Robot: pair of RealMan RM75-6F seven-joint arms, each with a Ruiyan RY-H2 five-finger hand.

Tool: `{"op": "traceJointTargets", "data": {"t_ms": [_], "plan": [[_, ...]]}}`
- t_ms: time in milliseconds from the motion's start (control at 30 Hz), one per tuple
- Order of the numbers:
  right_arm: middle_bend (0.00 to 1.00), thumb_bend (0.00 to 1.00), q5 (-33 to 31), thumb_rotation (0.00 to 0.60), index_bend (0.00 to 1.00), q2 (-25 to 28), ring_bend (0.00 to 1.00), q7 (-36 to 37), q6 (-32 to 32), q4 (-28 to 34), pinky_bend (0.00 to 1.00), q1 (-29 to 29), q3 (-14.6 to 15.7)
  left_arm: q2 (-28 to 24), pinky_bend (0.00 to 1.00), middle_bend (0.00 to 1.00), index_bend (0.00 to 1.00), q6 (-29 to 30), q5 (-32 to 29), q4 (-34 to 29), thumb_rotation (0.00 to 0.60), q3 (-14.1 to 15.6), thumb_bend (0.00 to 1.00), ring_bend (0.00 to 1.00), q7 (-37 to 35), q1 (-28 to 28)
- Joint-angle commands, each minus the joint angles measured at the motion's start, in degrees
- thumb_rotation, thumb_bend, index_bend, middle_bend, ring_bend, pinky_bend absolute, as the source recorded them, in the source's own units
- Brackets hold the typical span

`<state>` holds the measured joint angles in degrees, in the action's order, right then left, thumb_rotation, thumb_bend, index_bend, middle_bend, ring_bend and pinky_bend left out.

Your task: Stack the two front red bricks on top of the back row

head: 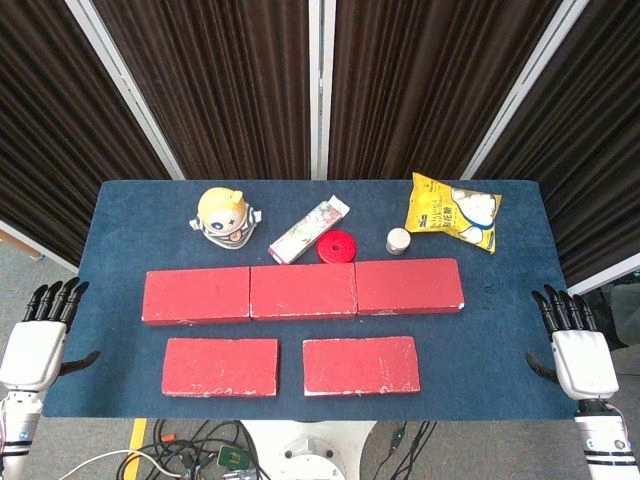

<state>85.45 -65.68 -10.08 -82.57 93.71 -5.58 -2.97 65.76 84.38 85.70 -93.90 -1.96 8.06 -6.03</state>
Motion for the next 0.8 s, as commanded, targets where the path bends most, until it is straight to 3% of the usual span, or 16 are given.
{"op": "traceJointTargets", "data": {"t_ms": [33,433,800], "plan": [[0.00,0.14,0.00,0.600,0.00,-0.16,0.00,-0.33,-0.06,-0.01,0.00,-0.09,-0.12,-0.03,0.04,0.03,0.04,0.05,0.03,0.12,0.600,-0.02,0.00,0.00,-0.23,0.01],[0.00,0.14,0.27,0.600,0.00,0.05,0.00,-1.33,0.15,0.93,0.00,-0.35,-0.01,0.01,0.04,0.03,0.04,-0.37,0.83,-0.59,0.600,0.39,0.00,0.00,-0.03,-0.28],[0.00,0.14,1.24,0.600,0.00,0.29,0.00,-1.88,2.41,1.67,0.00,-1.51,0.87,1.17,0.04,0.03,0.04,-5.60,3.16,-2.56,0.600,3.77,0.00,0.00,-2.23,-1.69]]}}
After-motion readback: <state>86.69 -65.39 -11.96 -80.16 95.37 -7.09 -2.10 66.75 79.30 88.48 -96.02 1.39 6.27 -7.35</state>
